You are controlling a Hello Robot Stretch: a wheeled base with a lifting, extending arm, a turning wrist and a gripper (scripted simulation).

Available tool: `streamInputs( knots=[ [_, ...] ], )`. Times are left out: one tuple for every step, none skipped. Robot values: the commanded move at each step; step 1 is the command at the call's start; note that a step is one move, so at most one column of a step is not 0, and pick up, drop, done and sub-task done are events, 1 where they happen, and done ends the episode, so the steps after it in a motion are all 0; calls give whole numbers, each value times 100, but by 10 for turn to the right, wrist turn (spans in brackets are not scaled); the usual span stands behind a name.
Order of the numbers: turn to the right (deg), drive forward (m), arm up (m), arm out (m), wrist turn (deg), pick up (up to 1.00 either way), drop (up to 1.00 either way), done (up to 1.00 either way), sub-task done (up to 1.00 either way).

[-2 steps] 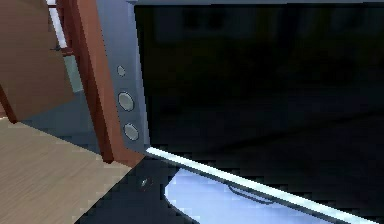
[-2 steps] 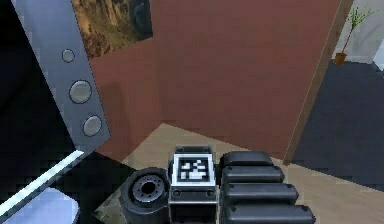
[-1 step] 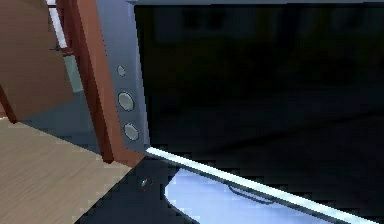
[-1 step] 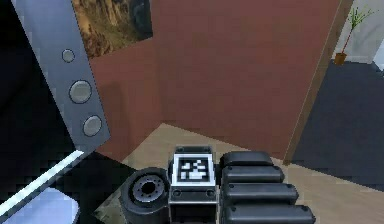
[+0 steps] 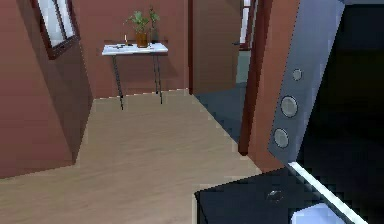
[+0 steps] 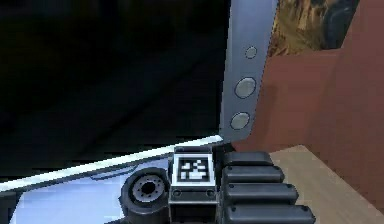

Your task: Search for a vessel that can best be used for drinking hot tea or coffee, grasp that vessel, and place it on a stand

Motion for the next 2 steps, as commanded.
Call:
streamInputs(
  knots=[
    [-180,0,0,0,0,0,0,0,0],
    [0,60,0,0,0,0,0,0,0]
  ],
)
